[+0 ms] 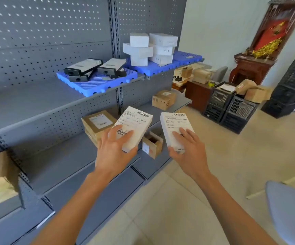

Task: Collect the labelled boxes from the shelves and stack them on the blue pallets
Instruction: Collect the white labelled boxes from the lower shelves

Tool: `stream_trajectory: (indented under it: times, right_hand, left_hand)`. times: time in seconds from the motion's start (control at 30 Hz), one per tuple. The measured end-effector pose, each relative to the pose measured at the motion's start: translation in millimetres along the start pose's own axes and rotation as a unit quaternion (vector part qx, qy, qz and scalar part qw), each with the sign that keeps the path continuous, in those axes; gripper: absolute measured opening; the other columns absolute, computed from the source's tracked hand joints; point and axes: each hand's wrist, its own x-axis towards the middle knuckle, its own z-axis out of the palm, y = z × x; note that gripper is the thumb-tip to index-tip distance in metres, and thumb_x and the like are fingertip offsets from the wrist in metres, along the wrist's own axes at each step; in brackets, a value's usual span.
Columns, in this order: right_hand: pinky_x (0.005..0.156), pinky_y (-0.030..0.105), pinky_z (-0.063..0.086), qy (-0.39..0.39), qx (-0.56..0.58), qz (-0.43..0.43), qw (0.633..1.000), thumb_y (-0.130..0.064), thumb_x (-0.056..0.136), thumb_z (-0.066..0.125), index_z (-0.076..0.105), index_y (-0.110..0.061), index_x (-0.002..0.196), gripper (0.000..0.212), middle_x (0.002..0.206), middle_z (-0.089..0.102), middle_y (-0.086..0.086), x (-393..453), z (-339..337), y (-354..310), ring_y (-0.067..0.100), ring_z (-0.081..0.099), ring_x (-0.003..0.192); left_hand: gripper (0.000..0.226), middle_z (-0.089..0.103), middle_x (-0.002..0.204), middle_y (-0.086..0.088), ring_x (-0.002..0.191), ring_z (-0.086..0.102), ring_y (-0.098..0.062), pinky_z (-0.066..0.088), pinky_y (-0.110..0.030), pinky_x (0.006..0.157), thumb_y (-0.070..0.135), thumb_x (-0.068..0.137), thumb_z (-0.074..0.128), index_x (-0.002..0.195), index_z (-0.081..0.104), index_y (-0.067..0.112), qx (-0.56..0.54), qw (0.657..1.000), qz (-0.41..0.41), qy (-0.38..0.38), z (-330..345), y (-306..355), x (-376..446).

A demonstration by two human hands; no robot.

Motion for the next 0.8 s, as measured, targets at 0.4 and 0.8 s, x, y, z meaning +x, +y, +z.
stream_trajectory:
  times: [0.4, 0.8]
  right_hand:
    - [0.111, 0.052, 0.038, 0.063, -0.028, 0.061, 0.996, -0.046, 0.088, 0.068, 0.055, -0.030, 0.141, 0.057, 0.155, 0.043, -0.002, 122.7, -17.1, 82.0, 0.022, 0.033, 0.145]
    - [0.110, 0.053, 0.041, 0.098, -0.044, 0.093, 0.990, -0.052, 0.088, 0.064, 0.054, -0.028, 0.141, 0.059, 0.153, 0.046, -0.001, 244.5, -66.9, 260.1, 0.022, 0.035, 0.144]
  left_hand:
    - [0.060, 0.034, 0.155, 0.003, 0.143, 0.023, -0.024, 0.035, -0.054, 0.111, 0.058, 0.087, 0.066, 0.141, 0.053, 0.038, -0.049, 0.995, 0.065, -0.057, 88.3, 51.2, 170.9]
    - [0.061, 0.034, 0.155, 0.003, 0.142, 0.022, -0.021, 0.035, -0.048, 0.112, 0.055, 0.088, 0.066, 0.144, 0.051, 0.037, -0.058, 0.989, 0.124, -0.055, 203.8, 182.2, 344.2]
